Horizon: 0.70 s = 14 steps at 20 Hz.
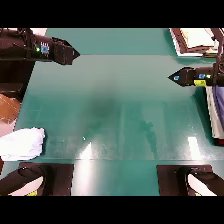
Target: Fold the shirts.
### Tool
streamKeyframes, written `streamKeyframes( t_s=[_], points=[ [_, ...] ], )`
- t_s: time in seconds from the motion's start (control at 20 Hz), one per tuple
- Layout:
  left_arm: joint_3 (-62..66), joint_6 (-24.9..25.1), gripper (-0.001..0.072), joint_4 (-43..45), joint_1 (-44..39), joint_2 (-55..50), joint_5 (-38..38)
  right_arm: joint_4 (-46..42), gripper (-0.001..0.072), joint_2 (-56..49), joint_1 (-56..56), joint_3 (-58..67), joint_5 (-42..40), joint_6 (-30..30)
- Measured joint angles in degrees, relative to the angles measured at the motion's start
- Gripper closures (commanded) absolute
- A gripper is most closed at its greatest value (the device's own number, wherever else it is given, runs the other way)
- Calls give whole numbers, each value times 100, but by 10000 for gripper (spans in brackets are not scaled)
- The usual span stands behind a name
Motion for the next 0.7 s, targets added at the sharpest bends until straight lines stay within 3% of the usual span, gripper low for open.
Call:
streamKeyframes(
  t_s=[0.2,0.4,0.45,0.5,0.55,0.7],
  points=[
    [-59,-22,678,511,411,369,-461,20,699,0,0,0,55,2],
    [-933,-212,676,1556,1196,1296,-1161,37,699,0,0,0,79,0],
    [-1287,-284,611,1821,1436,1539,-1349,37,699,0,0,0,81,2],
    [-1635,-330,300,2026,1663,1731,-1526,39,699,0,0,0,81,0],
    [-2011,-372,40,2245,1908,1904,-1698,39,698,0,0,0,83,2],
    [-3150,-444,69,2594,2516,2179,-1954,42,699,0,0,0,83,2]
  ],
)
